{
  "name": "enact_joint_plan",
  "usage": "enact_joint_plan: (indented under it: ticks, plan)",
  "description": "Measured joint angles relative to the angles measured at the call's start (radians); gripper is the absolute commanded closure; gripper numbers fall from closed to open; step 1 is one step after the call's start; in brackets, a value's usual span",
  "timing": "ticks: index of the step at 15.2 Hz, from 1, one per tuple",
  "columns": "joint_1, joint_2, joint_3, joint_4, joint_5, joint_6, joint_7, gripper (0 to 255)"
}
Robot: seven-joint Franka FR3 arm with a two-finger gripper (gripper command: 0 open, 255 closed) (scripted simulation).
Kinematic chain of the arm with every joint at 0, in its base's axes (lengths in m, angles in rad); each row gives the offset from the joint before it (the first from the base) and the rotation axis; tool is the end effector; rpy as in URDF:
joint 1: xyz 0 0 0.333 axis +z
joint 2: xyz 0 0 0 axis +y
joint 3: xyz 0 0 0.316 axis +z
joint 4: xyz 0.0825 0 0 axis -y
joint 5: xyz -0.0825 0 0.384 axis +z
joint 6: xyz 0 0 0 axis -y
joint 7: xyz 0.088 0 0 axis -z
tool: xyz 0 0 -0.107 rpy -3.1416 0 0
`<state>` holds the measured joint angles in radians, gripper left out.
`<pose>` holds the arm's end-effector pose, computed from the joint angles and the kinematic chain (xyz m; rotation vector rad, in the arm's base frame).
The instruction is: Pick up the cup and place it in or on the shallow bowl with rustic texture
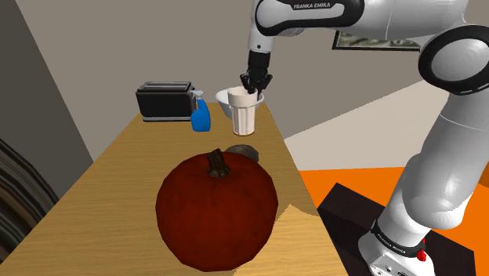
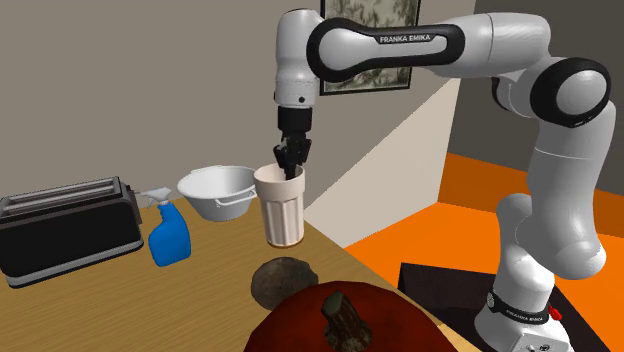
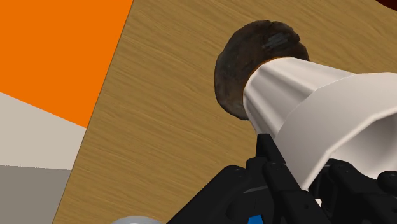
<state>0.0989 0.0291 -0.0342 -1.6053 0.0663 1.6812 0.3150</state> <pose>0.5714 0.0437 0.6018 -3.0433 0.3917 -0.0517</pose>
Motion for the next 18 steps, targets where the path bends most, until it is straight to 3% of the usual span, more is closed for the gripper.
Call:
enact_joint_plan:
  ticks: [18]
  plan:
    - [0.005,-0.008,0.004,-0.247,0.003,0.239,-0.006,255]
